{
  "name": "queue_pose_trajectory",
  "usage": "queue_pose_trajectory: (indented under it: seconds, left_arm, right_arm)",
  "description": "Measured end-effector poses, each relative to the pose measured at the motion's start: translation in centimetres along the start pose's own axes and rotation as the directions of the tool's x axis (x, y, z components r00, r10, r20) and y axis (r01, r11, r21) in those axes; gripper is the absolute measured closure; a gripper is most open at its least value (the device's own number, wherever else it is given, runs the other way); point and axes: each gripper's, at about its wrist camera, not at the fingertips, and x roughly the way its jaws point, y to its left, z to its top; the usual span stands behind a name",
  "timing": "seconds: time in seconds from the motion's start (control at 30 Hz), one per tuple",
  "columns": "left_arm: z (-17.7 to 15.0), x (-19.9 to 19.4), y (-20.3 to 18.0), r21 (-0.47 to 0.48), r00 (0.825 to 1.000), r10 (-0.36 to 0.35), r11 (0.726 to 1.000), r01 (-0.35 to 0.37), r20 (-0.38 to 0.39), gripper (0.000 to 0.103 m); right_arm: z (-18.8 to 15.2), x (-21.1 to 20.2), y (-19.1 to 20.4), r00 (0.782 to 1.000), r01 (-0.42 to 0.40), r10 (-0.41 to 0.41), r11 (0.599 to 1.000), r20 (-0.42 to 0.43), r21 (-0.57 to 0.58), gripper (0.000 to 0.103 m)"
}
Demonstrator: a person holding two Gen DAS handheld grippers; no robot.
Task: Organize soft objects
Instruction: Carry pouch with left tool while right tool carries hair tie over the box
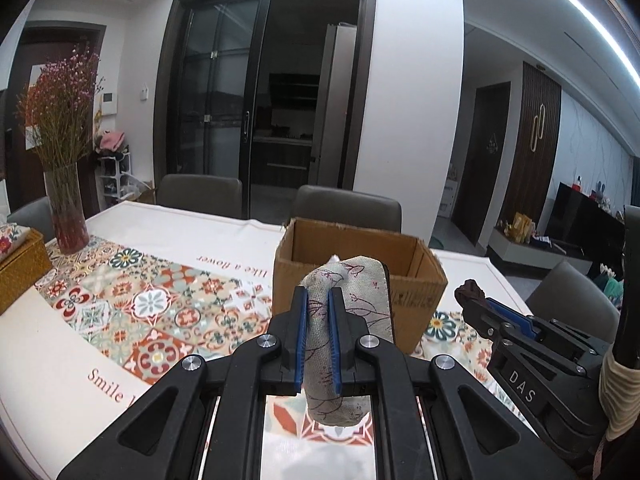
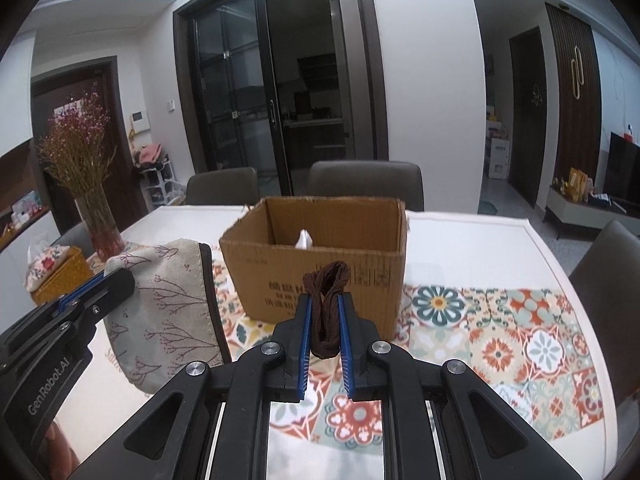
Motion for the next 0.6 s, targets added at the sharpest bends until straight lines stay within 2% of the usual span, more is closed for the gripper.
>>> queue_pose_trajectory:
  seconds: [0.6]
  left_arm:
    - [5.9,4.0,-0.4,0.034,0.993,0.003,0.999,-0.007,0.118,0.092]
  right_arm:
    - [6.4,3.9,-0.8,0.998,-0.011,0.012,1.000,0.065,-0.009,0.089]
